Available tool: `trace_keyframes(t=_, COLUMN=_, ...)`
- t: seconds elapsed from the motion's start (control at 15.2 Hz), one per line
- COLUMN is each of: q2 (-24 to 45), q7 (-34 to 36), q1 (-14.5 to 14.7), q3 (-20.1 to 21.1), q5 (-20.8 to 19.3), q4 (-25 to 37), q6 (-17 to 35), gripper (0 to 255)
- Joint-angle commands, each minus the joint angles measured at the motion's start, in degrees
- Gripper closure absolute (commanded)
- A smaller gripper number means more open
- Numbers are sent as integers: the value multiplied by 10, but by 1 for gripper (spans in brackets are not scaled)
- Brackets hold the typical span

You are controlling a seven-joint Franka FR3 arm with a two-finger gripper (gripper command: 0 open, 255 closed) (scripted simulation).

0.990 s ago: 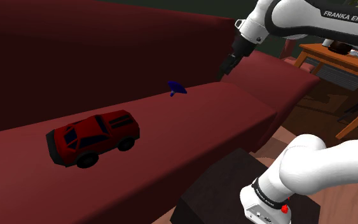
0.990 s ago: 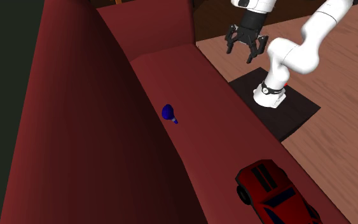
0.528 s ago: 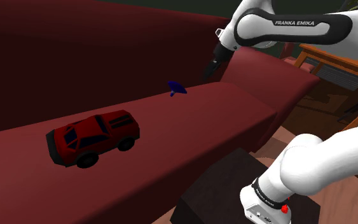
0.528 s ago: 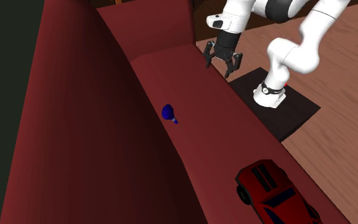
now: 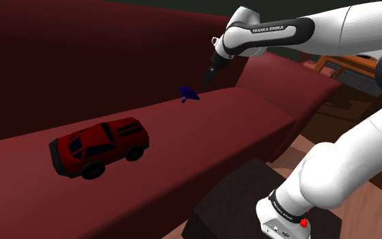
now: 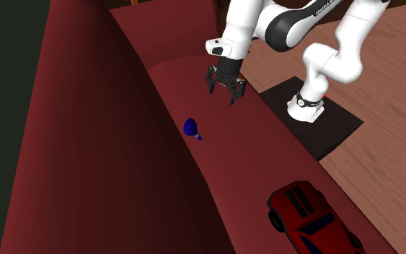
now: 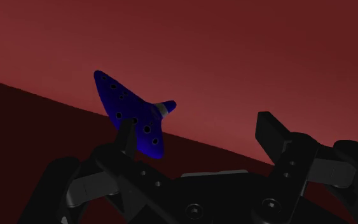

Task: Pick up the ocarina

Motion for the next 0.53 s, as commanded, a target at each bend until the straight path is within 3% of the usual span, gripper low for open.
trace_keyframes(t=0.0, q2=41, q7=-27, q1=2, q3=-6, q5=13, q4=24, q6=18, gripper=0)
trace_keyframes(t=0.46, q2=199, q7=-110, q1=-6, q3=-6, q5=63, q4=150, q6=50, gripper=0)
